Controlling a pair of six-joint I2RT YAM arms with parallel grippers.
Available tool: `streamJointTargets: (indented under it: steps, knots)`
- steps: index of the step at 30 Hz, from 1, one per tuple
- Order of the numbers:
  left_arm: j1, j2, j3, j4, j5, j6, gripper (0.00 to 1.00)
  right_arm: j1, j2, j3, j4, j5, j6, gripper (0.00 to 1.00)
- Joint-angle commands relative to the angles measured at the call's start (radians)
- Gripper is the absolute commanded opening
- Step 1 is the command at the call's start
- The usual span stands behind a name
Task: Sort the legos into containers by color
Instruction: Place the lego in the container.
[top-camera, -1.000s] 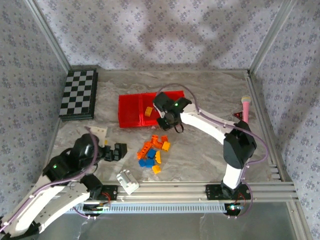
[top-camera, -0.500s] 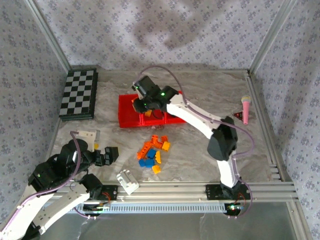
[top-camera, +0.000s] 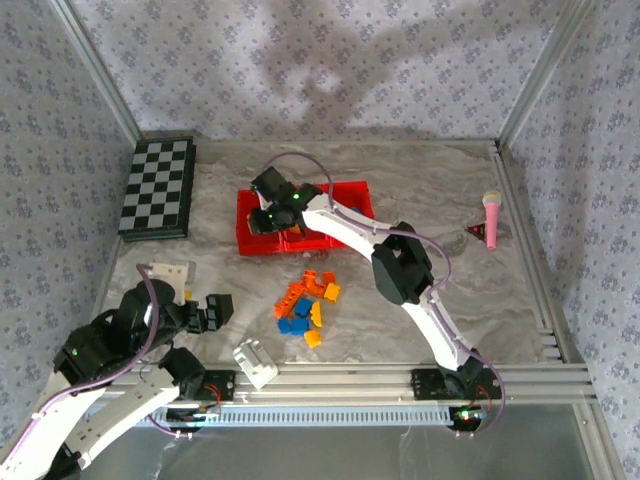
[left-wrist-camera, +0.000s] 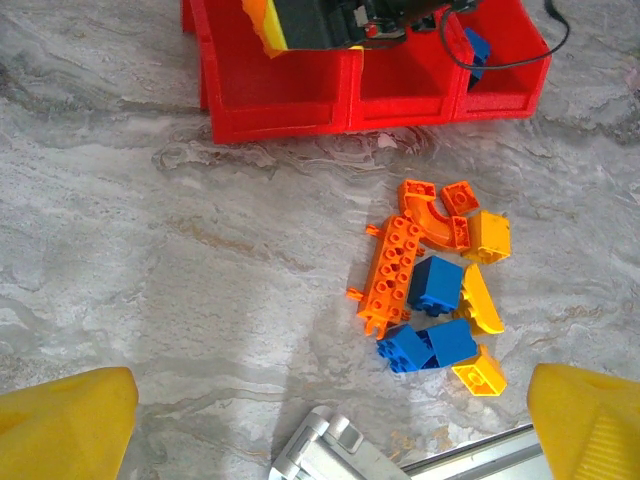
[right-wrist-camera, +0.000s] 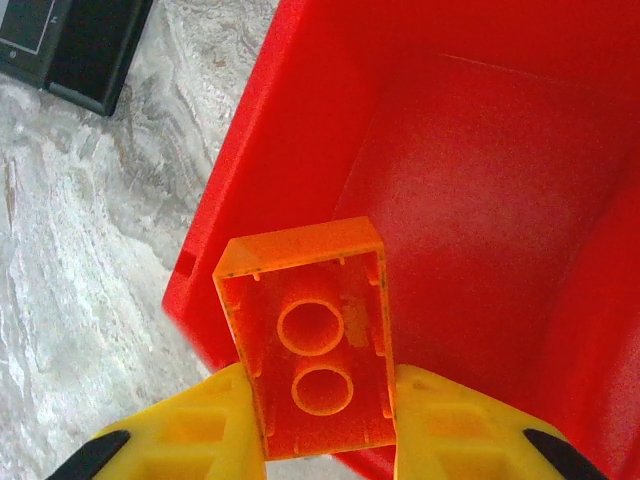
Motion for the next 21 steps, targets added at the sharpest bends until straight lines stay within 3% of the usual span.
streamJointTargets:
  steps: [1, 4, 11, 21]
  knots:
    - [-0.005, -0.01, 0.015, -0.011, -0.011, -0.003, 1.0, -0.005, 0.037, 0.026, 0.049, -0.036, 0.052, 0.31]
    - [-0.006, -0.012, 0.013, -0.005, -0.009, -0.003, 1.0, -0.008, 0.051, 0.021, 0.049, -0.043, 0.065, 0.4]
    - [-0.006, -0.007, 0.005, 0.009, 0.003, -0.002, 1.0, -0.024, 0.055, 0.019, 0.062, -0.033, 0.075, 0.51]
    - [-0.005, 0.01, 0.001, 0.019, 0.007, -0.002, 1.0, 0.008, -0.002, 0.133, -0.036, 0.008, 0.03, 0.56]
